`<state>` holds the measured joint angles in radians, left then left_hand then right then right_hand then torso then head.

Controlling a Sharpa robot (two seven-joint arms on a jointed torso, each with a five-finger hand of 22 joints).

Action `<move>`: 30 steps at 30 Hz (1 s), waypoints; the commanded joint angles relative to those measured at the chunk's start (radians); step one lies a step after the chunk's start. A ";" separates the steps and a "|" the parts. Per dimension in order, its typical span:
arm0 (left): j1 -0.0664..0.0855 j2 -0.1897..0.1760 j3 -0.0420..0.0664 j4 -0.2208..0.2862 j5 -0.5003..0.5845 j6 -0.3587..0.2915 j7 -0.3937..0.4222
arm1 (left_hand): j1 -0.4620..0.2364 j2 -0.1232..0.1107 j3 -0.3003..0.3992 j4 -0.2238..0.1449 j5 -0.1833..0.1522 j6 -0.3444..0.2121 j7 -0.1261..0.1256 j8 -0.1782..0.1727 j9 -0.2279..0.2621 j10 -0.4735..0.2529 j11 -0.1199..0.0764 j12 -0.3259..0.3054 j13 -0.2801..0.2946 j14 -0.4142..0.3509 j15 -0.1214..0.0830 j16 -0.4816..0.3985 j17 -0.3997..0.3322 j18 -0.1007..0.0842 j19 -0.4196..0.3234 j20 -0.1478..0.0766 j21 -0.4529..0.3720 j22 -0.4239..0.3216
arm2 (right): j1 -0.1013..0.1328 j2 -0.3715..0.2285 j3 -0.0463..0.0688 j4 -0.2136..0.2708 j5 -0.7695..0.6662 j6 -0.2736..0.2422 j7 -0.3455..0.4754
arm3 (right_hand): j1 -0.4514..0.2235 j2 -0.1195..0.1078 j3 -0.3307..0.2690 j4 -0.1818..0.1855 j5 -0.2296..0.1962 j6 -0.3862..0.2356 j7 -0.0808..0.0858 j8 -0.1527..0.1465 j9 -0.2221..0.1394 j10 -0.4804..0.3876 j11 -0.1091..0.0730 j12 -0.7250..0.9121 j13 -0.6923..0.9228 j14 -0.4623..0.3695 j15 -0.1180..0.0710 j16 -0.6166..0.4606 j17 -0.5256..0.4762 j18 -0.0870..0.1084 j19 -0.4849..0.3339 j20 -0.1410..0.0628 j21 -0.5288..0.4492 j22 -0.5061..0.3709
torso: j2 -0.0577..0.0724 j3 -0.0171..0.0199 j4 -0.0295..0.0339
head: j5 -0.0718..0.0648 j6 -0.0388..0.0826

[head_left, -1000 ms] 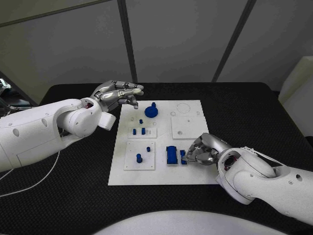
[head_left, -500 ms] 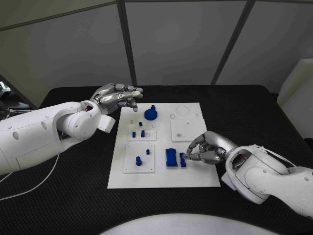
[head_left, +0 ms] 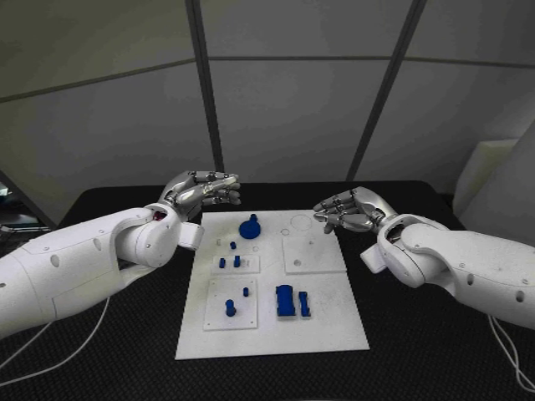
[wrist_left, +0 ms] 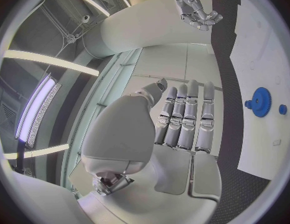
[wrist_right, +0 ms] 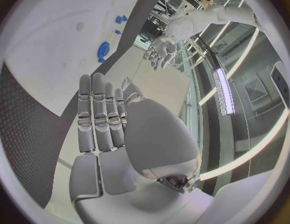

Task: Assemble the parts on the task board

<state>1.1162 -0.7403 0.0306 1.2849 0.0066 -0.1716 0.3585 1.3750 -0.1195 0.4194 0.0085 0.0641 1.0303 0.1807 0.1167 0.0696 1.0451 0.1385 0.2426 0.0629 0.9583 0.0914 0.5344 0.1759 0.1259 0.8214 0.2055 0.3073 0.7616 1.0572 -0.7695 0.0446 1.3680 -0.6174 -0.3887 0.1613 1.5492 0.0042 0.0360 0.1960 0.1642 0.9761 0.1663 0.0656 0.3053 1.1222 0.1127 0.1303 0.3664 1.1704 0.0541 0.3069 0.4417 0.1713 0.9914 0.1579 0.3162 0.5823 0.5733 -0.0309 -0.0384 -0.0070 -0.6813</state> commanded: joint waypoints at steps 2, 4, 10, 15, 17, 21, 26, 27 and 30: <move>-0.004 0.043 0.001 -0.079 0.107 -0.106 0.139 | -0.011 -0.002 0.002 0.012 0.000 -0.014 0.003 -0.019 -0.003 -0.006 0.009 -0.048 -0.001 0.008 0.019 -0.124 -0.043 0.057 -0.036 0.020 -0.062 -0.067 | 0.006 0.075 0.001 -0.163 0.225 0.051 0.216 | -0.010 -0.012 0.023 0.011 -0.034 -0.012 0.011 -0.004 -0.056 0.011 0.020 -0.058 -0.137 -0.057 0.035 -0.152 -0.107 0.009 -0.030 0.042 -0.132 -0.114 | -0.027 -0.0096 0.0001 | 0.003 0.025; -0.006 0.066 0.001 -0.115 0.118 -0.118 0.151 | -0.015 -0.004 -0.007 0.017 0.001 -0.022 0.001 -0.034 -0.004 -0.014 0.020 -0.080 -0.001 -0.011 0.035 -0.199 -0.067 0.056 -0.082 0.039 -0.115 -0.117 | 0.008 0.109 0.002 -0.222 0.250 0.061 0.236 | -0.025 -0.016 0.020 0.010 -0.056 -0.018 0.016 -0.004 -0.077 -0.002 0.027 -0.066 -0.177 -0.087 0.053 -0.199 -0.144 0.008 -0.044 0.060 -0.178 -0.155 | -0.030 -0.0079 0.0012 | 0.004 0.029; -0.012 0.103 0.001 -0.166 0.115 -0.150 0.166 | -0.016 -0.003 -0.049 0.025 0.001 -0.042 -0.009 -0.054 -0.005 -0.033 0.050 -0.156 -0.001 -0.072 0.079 -0.362 -0.113 0.055 -0.194 0.082 -0.232 -0.241 | 0.009 0.161 0.002 -0.303 0.286 0.089 0.263 | -0.083 -0.005 -0.026 -0.032 -0.099 -0.045 0.021 -0.003 -0.145 -0.076 0.058 -0.066 -0.275 -0.174 0.097 -0.246 -0.267 0.014 -0.087 0.102 -0.257 -0.274 | -0.033 -0.0028 0.0024 | 0.005 0.032; -0.014 0.109 0.000 -0.172 0.093 -0.118 0.120 | -0.419 0.034 -0.176 -0.008 -0.064 -0.348 -0.066 -0.117 -0.070 -0.357 -0.002 -0.243 -0.063 -0.352 0.035 -0.444 -0.176 -0.038 -0.448 -0.002 -0.307 -0.455 | 0.007 0.168 0.002 -0.311 0.236 0.057 0.208 | -0.534 -0.004 -0.036 -0.096 -0.164 -0.328 -0.038 -0.066 -0.211 -0.399 0.013 -0.130 -0.366 -0.481 0.056 -0.307 -0.347 -0.051 -0.372 0.032 -0.316 -0.395 | -0.031 -0.0041 0.0021 | 0.006 0.033; -0.015 0.106 -0.001 -0.164 0.091 -0.127 0.121 | -0.482 0.042 -0.195 -0.008 -0.064 -0.393 -0.073 -0.117 -0.070 -0.404 -0.010 -0.243 -0.063 -0.393 0.028 -0.454 -0.176 -0.038 -0.485 -0.014 -0.307 -0.485 | 0.007 0.165 0.001 -0.302 0.243 0.049 0.211 | -0.603 -0.004 -0.036 -0.108 -0.164 -0.371 -0.045 -0.066 -0.223 -0.447 0.006 -0.130 -0.366 -0.527 0.050 -0.307 -0.362 -0.051 -0.415 0.022 -0.316 -0.416 | -0.031 -0.0007 0.0056 | 0.006 0.038; -0.019 0.094 -0.003 -0.125 0.083 -0.168 0.125 | -0.617 0.119 -0.229 -0.008 -0.064 -0.490 -0.089 -0.117 -0.070 -0.501 -0.030 -0.243 -0.063 -0.479 0.010 -0.534 -0.176 -0.038 -0.537 -0.044 -0.307 -0.528 | 0.006 0.151 -0.003 -0.261 0.274 0.014 0.223 | -0.743 -0.004 -0.036 -0.121 -0.164 -0.460 -0.062 -0.066 -0.235 -0.546 -0.011 -0.130 -0.366 -0.622 0.035 -0.307 -0.442 -0.064 -0.500 -0.005 -0.316 -0.441 | -0.030 0.0140 0.0210 | 0.007 0.058; -0.031 0.061 -0.010 -0.024 0.061 -0.274 0.134 | -0.756 0.119 -0.264 -0.008 -0.064 -0.589 -0.106 -0.117 -0.070 -0.601 -0.050 -0.243 -0.063 -0.567 -0.008 -0.534 -0.176 -0.039 -0.589 -0.074 -0.307 -0.571 | 0.003 0.114 -0.013 -0.155 0.352 -0.077 0.254 | -0.892 -0.004 -0.036 -0.196 -0.164 -0.556 -0.082 -0.066 -0.305 -0.653 -0.030 -0.130 -0.366 -0.724 0.018 -0.307 -0.442 -0.079 -0.591 -0.033 -0.316 -0.467 | -0.029 0.0302 0.0377 | 0.007 0.080; -0.034 0.053 -0.012 0.001 0.055 -0.300 0.136 | -0.782 0.119 -0.271 -0.008 -0.064 -0.607 -0.109 -0.117 -0.070 -0.620 -0.053 -0.243 -0.063 -0.583 -0.012 -0.534 -0.176 -0.039 -0.598 -0.080 -0.307 -0.579 | 0.002 0.105 -0.015 -0.129 0.371 -0.099 0.261 | -0.919 -0.004 -0.036 -0.196 -0.164 -0.573 -0.085 -0.066 -0.305 -0.673 -0.033 -0.130 -0.366 -0.742 -0.054 -0.307 -0.442 -0.079 -0.608 -0.038 -0.316 -0.472 | -0.029 0.0308 0.0384 | 0.007 0.081; -0.045 0.022 -0.018 0.097 0.034 -0.400 0.145 | -0.855 0.119 -0.289 -0.008 -0.064 -0.660 -0.181 -0.117 -0.070 -0.672 -0.064 -0.243 -0.063 -0.630 -0.091 -0.534 -0.176 -0.039 -0.626 -0.095 -0.307 -0.602 | -0.001 0.069 -0.024 -0.026 0.448 -0.186 0.292 | -0.995 -0.004 -0.036 -0.196 -0.164 -0.622 -0.095 -0.066 -0.305 -0.727 -0.113 -0.130 -0.366 -0.794 -0.054 -0.307 -0.442 -0.090 -0.654 -0.053 -0.316 -0.486 | -0.029 0.0309 0.0384 | 0.007 0.081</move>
<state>1.0730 -0.7130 0.0129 1.3486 0.0806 -0.4303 0.4801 0.7037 -0.0176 0.1763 0.0027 0.0096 0.5018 0.0620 0.0087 0.0049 0.5042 0.1009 0.0104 0.0048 0.4451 0.0917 0.0195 0.0046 0.1230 0.2662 0.1484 0.0063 0.2163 1.0548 -0.6902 0.0212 1.3078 -0.2816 -0.4455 0.3937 0.7480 0.0013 -0.0013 0.0303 0.0089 0.4779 0.0963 0.0077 0.0227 0.5340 0.0918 0.0074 0.0050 0.5081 0.0579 0.0085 0.0192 0.1157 0.4561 0.1414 0.0070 0.1305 0.5436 -0.0045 -0.0047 -0.0002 -0.6010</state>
